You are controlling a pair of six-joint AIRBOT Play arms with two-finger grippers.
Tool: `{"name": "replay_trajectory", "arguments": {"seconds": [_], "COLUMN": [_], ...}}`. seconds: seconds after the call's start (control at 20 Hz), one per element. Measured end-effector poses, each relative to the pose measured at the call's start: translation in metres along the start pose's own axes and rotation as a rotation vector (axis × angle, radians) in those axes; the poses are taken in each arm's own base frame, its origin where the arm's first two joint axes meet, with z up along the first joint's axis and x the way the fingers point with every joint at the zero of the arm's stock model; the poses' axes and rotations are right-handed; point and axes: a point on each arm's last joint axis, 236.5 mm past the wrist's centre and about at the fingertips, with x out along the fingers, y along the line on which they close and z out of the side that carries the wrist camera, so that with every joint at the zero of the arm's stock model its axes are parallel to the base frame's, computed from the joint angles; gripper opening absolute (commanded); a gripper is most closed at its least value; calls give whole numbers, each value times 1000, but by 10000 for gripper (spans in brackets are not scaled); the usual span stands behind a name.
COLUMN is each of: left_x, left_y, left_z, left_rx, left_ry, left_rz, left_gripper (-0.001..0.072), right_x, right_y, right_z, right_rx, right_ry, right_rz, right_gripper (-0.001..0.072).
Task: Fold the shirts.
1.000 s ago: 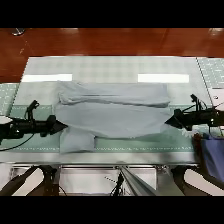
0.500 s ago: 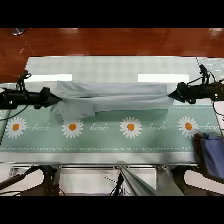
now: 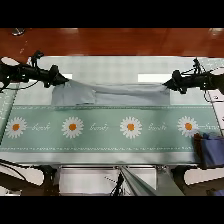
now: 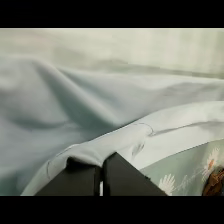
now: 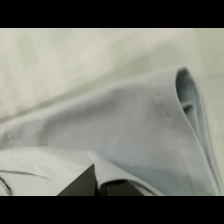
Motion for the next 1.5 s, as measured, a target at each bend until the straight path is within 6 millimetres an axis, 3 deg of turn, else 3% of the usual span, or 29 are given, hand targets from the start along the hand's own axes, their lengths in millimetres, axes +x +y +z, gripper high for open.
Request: {"name": "replay_trajectory", "arguments": {"seconds": [0.05, 0.15, 0.25, 0.35, 0.45, 0.6, 0.75, 1.0, 1.15, 1.2, 1.25, 1.3, 1.35, 1.4, 1.45, 1.5], "left_x": [4, 7, -4, -33, -76, -128, -135, -90, -62, -52, -43, -35, -29, -24, -21, -18], "left_y": [2, 9, 28, 64, 92, 111, 92, 13, -17, -26, -34, -40, -46, -49, -51, -54], "left_z": [2, -1, -3, -8, -9, -16, -35, -81, -105, -114, -121, -128, -134, -138, -140, -143], "left_rx": [-6, -17, -40, -84, -110, -145, -116, -27, 12, 25, 38, 52, 59, 66, 71, 76], "left_ry": [13, 54, 80, 90, 55, -51, -156, -282, -255, -231, -209, -185, -166, -155, -149, -140], "left_rz": [-2, 3, 65, 207, 333, 433, 378, 65, -33, -59, -77, -88, -102, -108, -111, -118], "left_gripper": [689, 700, 700, 700, 700, 700, 700, 700, 699, 699, 699, 694, 514, 152, 21, 21], "right_x": [4, 8, 0, -19, -40, -56, -48, -10, 13, 20, 26, 30, 30, 28, 23, 12], "right_y": [-1, -1, -2, -11, -28, -53, -67, -67, -53, -47, -45, -43, -34, -26, -21, -14], "right_z": [4, 9, 17, 29, 33, 24, 12, -14, -28, -31, -33, -34, -33, -33, -35, -36], "right_rx": [11, 15, 20, 28, 41, 43, 38, 13, -3, -13, -24, -35, -39, -55, -73, -96], "right_ry": [-3, -10, -27, -63, -69, -28, 34, 148, 198, 206, 209, 212, 206, 205, 215, 216], "right_rz": [10, 26, 38, 39, 22, -30, -66, -84, -64, -59, -63, -67, -45, -27, -18, -7], "right_gripper": [621, 621, 622, 621, 621, 621, 621, 621, 605, 442, 124, 29, 28, 28, 28, 28]}}
